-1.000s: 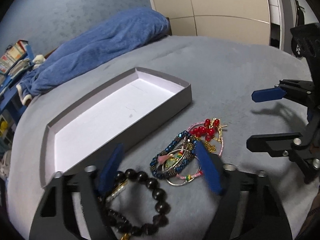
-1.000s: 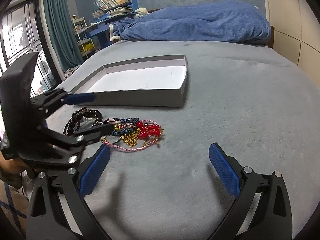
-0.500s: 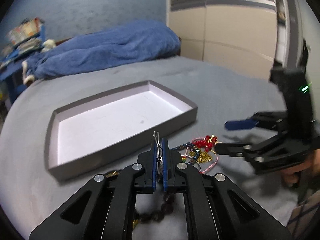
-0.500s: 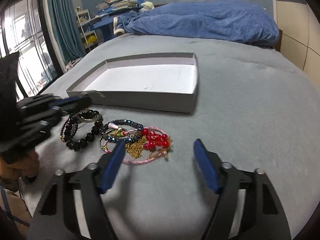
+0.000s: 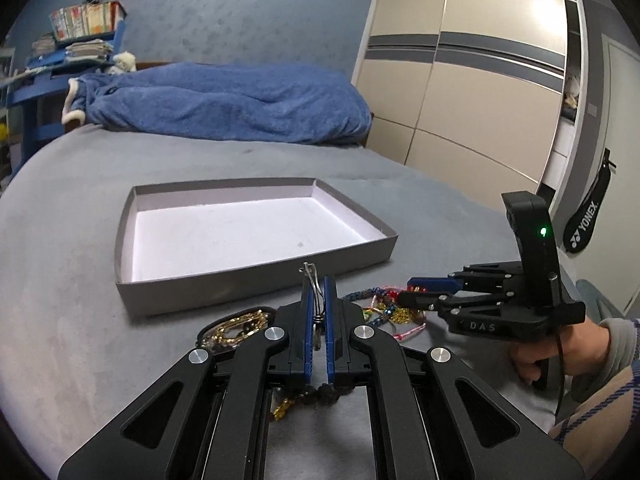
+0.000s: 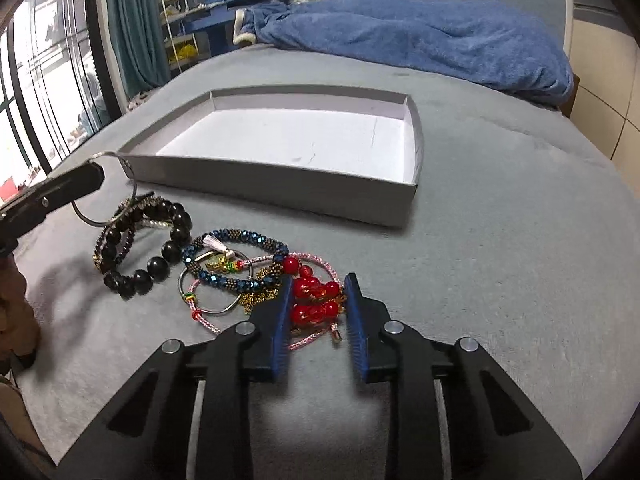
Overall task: Organize jewelry
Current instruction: 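Carry both items over the grey tray and open both tools to drop them, then reach the left tool into the pile and grasp the black hair tie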
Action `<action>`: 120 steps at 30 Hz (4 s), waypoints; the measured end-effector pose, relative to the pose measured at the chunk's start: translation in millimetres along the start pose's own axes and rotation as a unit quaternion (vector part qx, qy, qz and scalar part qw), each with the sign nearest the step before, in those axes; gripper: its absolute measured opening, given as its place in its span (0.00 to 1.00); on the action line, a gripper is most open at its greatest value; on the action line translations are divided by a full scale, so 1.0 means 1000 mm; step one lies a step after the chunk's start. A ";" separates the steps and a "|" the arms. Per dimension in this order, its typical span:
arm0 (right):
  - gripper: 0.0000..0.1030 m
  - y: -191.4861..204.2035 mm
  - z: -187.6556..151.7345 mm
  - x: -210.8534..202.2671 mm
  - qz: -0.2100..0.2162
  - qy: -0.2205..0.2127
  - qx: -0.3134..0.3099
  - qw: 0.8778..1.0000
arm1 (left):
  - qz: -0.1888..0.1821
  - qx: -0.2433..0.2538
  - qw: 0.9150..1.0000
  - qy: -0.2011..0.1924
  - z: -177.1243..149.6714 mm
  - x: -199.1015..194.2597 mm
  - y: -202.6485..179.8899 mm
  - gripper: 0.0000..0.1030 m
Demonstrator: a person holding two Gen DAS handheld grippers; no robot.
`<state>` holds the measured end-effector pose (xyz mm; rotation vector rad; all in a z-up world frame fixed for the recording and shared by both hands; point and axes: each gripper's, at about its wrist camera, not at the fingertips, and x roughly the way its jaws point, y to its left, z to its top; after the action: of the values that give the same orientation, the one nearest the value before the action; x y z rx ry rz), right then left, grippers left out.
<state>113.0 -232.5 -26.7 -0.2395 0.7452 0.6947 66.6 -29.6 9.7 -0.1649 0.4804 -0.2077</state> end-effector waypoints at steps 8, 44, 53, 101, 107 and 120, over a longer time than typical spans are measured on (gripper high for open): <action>0.24 -0.016 0.006 -0.036 0.069 -0.071 0.070 0.993 | -0.001 -0.003 1.000 -0.012 0.000 -0.003 0.002 0.06; 0.24 -0.026 0.082 0.044 0.012 -0.031 0.060 0.998 | 0.088 -0.020 0.994 0.065 0.045 0.065 0.083 0.06; 0.54 -0.013 0.074 0.037 0.011 -0.053 0.026 0.998 | 0.123 0.028 0.991 0.037 0.037 0.048 0.063 0.76; 0.60 -0.012 -0.006 -0.002 -0.002 -0.014 0.086 0.996 | 0.106 -0.008 0.994 0.040 -0.007 0.002 0.036 0.85; 0.60 -0.012 -0.005 -0.001 -0.002 -0.014 0.086 0.996 | 0.105 0.031 0.992 0.067 -0.010 0.014 0.022 0.72; 0.60 -0.012 -0.004 -0.001 0.000 -0.014 0.088 0.996 | 0.119 0.068 0.985 0.102 -0.015 0.030 0.012 0.17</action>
<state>117.9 -244.1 -29.4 -0.0689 0.7739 0.6270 88.0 -26.6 -19.1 0.0498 0.6825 -0.0219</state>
